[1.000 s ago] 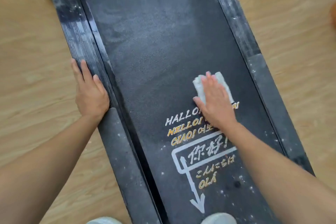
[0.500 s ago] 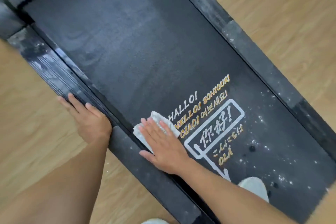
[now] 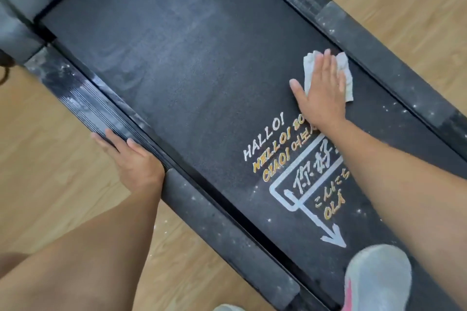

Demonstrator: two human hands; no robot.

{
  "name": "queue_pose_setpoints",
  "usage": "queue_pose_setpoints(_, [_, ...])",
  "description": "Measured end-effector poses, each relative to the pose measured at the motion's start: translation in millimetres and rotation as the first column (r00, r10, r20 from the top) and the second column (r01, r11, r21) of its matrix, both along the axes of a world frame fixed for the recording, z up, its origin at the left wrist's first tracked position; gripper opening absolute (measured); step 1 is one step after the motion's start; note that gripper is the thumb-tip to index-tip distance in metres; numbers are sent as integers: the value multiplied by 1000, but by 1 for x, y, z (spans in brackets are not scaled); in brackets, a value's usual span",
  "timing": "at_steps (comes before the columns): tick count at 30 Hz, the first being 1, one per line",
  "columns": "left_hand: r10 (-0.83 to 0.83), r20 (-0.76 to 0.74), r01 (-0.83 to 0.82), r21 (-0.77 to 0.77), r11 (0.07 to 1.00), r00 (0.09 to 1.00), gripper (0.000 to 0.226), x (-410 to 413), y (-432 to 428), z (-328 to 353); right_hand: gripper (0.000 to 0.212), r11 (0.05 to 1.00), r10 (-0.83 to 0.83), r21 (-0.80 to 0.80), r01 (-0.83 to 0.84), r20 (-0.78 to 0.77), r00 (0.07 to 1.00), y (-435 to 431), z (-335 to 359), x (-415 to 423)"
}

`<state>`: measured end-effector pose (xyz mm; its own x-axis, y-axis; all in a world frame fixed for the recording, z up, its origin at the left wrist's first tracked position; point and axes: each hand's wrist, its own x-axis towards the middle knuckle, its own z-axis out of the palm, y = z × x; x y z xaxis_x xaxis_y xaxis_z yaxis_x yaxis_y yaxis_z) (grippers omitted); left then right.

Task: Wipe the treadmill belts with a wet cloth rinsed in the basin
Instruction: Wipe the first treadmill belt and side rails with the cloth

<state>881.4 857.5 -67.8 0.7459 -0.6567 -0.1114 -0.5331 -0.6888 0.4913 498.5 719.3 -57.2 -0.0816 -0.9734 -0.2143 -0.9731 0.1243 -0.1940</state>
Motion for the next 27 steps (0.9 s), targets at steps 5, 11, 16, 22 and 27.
queue_pose_setpoints(5, [4,-17,-4,9,1000,1000,58,-2,0,4,95,936,323,77,-342,196,926,141,11,93])
queue_pose_setpoints(11, [-5,-10,5,2,1000,1000,58,-2,-1,5,85,727,681,31,-686,98,726,195,-6,66])
queue_pose_setpoints(16, [12,16,-12,-4,1000,1000,58,-2,0,0,83,996,68,52,-68,-10,998,24,-1,-66])
queue_pose_setpoints(22, [24,40,-24,-5,1000,999,57,-4,0,-2,90,992,126,14,-126,7,992,12,-9,-74])
queue_pose_setpoints(27, [19,30,-19,-11,1000,999,56,-6,-1,0,113,500,816,412,-761,70,574,32,41,-72])
